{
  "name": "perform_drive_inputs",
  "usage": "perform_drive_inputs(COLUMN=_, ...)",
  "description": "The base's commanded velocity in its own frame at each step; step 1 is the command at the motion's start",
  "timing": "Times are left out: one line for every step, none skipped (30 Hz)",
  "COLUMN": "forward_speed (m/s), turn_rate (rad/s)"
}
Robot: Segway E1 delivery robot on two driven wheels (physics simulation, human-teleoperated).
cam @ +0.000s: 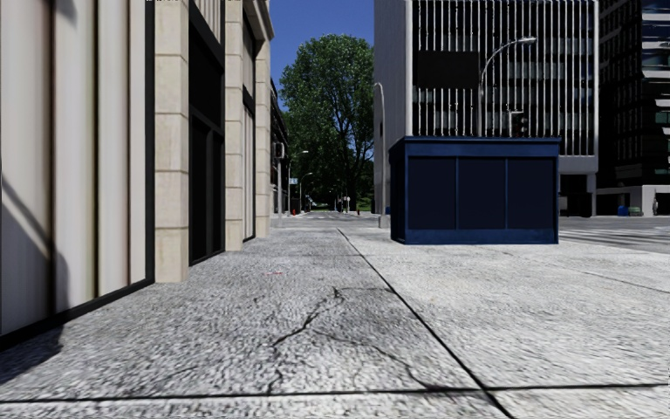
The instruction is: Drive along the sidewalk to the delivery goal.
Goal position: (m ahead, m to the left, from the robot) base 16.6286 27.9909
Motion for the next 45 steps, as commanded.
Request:
perform_drive_inputs(forward_speed=2.00, turn_rate=0.00)
perform_drive_inputs(forward_speed=2.00, turn_rate=0.00)
perform_drive_inputs(forward_speed=2.00, turn_rate=0.00)
perform_drive_inputs(forward_speed=2.00, turn_rate=0.00)
perform_drive_inputs(forward_speed=2.00, turn_rate=0.00)
perform_drive_inputs(forward_speed=2.00, turn_rate=0.00)
perform_drive_inputs(forward_speed=2.00, turn_rate=0.00)
perform_drive_inputs(forward_speed=2.00, turn_rate=0.00)
perform_drive_inputs(forward_speed=2.00, turn_rate=0.00)
perform_drive_inputs(forward_speed=2.00, turn_rate=0.00)
perform_drive_inputs(forward_speed=2.00, turn_rate=0.00)
perform_drive_inputs(forward_speed=2.00, turn_rate=0.00)
perform_drive_inputs(forward_speed=2.00, turn_rate=0.00)
perform_drive_inputs(forward_speed=2.00, turn_rate=0.00)
perform_drive_inputs(forward_speed=2.00, turn_rate=0.00)
perform_drive_inputs(forward_speed=2.00, turn_rate=0.00)
perform_drive_inputs(forward_speed=2.00, turn_rate=0.00)
perform_drive_inputs(forward_speed=2.00, turn_rate=0.00)
perform_drive_inputs(forward_speed=2.00, turn_rate=0.00)
perform_drive_inputs(forward_speed=2.00, turn_rate=0.00)
perform_drive_inputs(forward_speed=2.00, turn_rate=0.00)
perform_drive_inputs(forward_speed=2.00, turn_rate=0.00)
perform_drive_inputs(forward_speed=2.00, turn_rate=0.00)
perform_drive_inputs(forward_speed=2.00, turn_rate=0.00)
perform_drive_inputs(forward_speed=2.00, turn_rate=0.00)
perform_drive_inputs(forward_speed=2.00, turn_rate=0.00)
perform_drive_inputs(forward_speed=2.00, turn_rate=0.00)
perform_drive_inputs(forward_speed=2.00, turn_rate=0.00)
perform_drive_inputs(forward_speed=2.00, turn_rate=0.00)
perform_drive_inputs(forward_speed=2.00, turn_rate=0.00)
perform_drive_inputs(forward_speed=2.00, turn_rate=0.00)
perform_drive_inputs(forward_speed=2.00, turn_rate=0.00)
perform_drive_inputs(forward_speed=2.00, turn_rate=0.00)
perform_drive_inputs(forward_speed=2.00, turn_rate=0.00)
perform_drive_inputs(forward_speed=2.00, turn_rate=0.00)
perform_drive_inputs(forward_speed=2.00, turn_rate=0.00)
perform_drive_inputs(forward_speed=2.00, turn_rate=0.00)
perform_drive_inputs(forward_speed=2.00, turn_rate=0.00)
perform_drive_inputs(forward_speed=2.00, turn_rate=0.00)
perform_drive_inputs(forward_speed=2.00, turn_rate=0.00)
perform_drive_inputs(forward_speed=2.00, turn_rate=0.00)
perform_drive_inputs(forward_speed=2.00, turn_rate=0.00)
perform_drive_inputs(forward_speed=2.00, turn_rate=0.00)
perform_drive_inputs(forward_speed=2.00, turn_rate=0.00)
perform_drive_inputs(forward_speed=2.00, turn_rate=0.00)
